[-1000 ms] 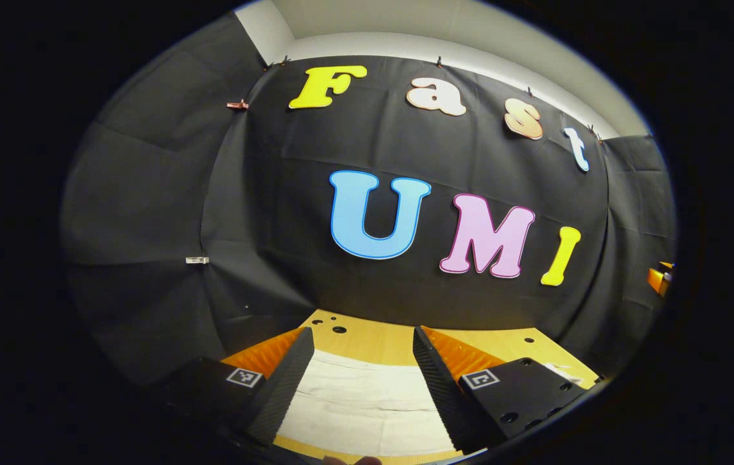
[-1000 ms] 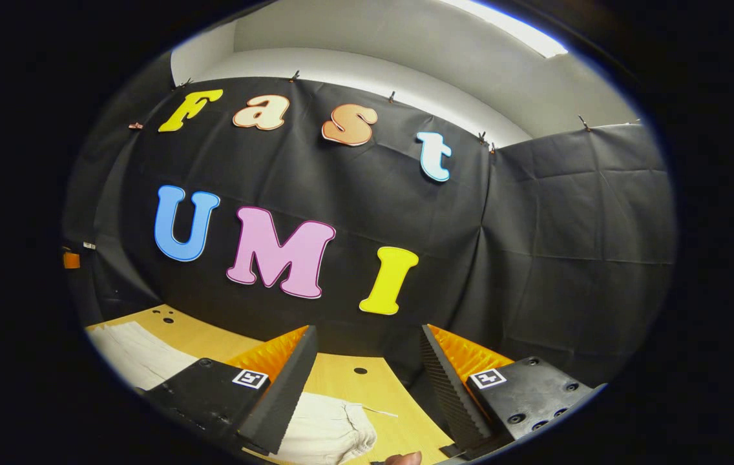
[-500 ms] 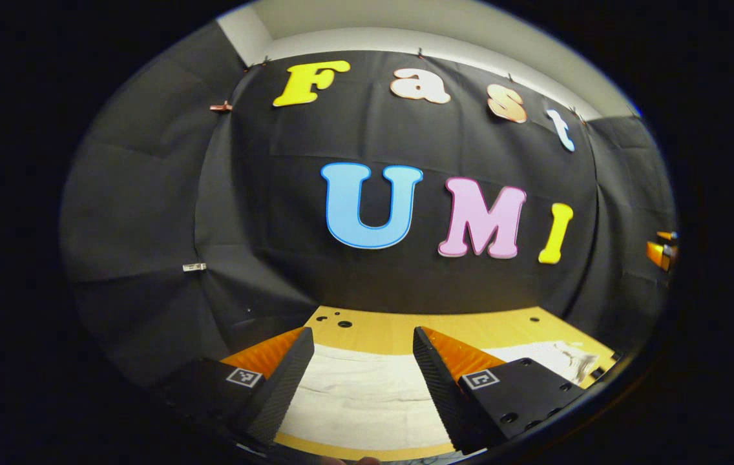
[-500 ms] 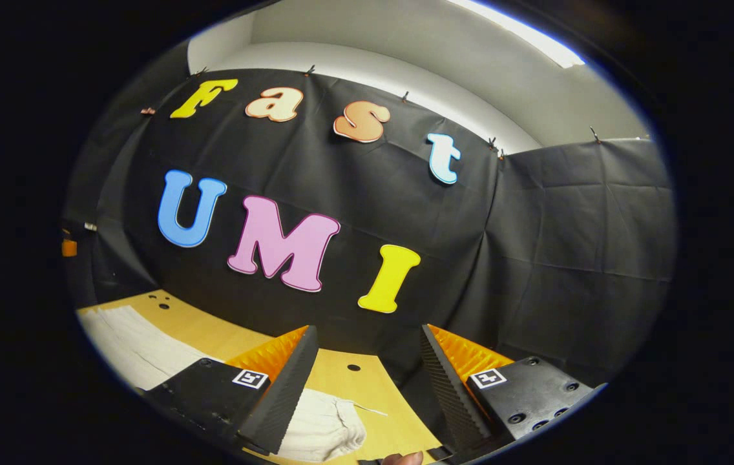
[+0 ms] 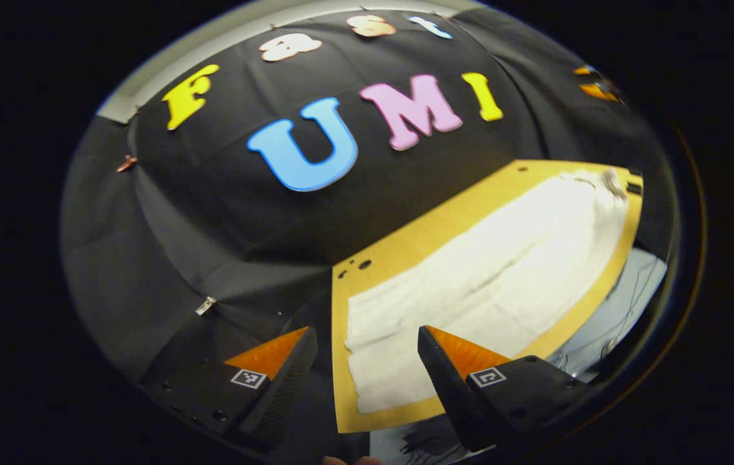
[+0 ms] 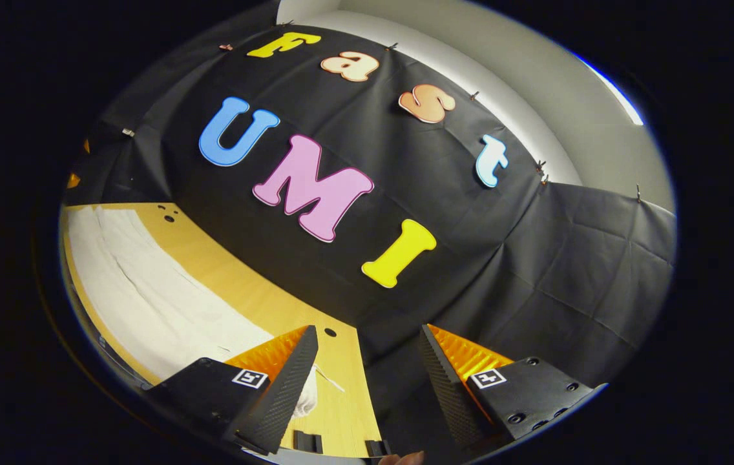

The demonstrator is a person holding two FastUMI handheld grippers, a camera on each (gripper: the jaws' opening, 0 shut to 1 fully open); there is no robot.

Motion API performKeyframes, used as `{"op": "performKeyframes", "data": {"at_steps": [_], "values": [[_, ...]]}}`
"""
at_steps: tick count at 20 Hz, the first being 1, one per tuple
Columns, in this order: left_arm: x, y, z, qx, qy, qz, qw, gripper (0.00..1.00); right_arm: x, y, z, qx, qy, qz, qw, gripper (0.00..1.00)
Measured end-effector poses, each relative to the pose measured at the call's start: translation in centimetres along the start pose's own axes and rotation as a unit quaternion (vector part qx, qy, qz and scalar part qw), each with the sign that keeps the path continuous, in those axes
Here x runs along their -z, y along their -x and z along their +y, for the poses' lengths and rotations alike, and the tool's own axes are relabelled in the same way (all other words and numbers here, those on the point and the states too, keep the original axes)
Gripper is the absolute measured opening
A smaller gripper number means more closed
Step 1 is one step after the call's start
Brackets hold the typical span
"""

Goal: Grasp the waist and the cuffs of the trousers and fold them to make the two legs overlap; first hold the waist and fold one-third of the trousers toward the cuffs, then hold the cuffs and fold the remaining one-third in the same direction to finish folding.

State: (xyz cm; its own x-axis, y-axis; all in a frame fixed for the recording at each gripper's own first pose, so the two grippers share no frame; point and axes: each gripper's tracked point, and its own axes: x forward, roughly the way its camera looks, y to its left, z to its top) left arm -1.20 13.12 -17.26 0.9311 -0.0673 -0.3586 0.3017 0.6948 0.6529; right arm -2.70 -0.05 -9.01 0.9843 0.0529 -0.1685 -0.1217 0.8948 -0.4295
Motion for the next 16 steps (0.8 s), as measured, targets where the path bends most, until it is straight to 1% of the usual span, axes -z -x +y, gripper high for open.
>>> {"op": "performKeyframes", "data": {"at_steps": [2,3,6,9,13,14,15,16], "values": [[4.1,-1.5,-1.3,0.036,-0.041,0.035,0.998,0.97,0.9,0.1,0.1,0.000,0.002,0.011,1.000,0.97],[5.8,-2.2,-1.5,0.048,-0.062,0.050,0.996,0.98,1.4,0.2,0.1,0.000,0.004,0.017,1.000,0.97],[9.9,-3.6,-2.8,0.100,-0.124,0.085,0.984,0.97,3.0,0.4,-0.2,0.001,0.017,0.037,0.999,0.97],[12.7,-5.3,-3.6,0.142,-0.206,0.106,0.962,0.97,4.7,0.8,-0.4,0.001,0.024,0.055,0.998,0.97],[15.5,-7.6,-5.4,0.195,-0.279,0.131,0.931,0.97,6.8,1.0,-0.5,0.005,0.028,0.076,0.997,0.97],[16.0,-8.0,-5.7,0.204,-0.298,0.133,0.923,0.97,7.3,1.1,-0.6,0.007,0.029,0.080,0.996,0.97],[15.6,-8.8,-5.4,0.203,-0.322,0.124,0.916,0.96,7.7,1.1,-0.5,0.007,0.032,0.083,0.996,0.97],[15.5,-9.5,-5.2,0.206,-0.336,0.126,0.910,0.92,8.1,0.9,-0.6,0.007,0.035,0.086,0.996,0.97]]}}
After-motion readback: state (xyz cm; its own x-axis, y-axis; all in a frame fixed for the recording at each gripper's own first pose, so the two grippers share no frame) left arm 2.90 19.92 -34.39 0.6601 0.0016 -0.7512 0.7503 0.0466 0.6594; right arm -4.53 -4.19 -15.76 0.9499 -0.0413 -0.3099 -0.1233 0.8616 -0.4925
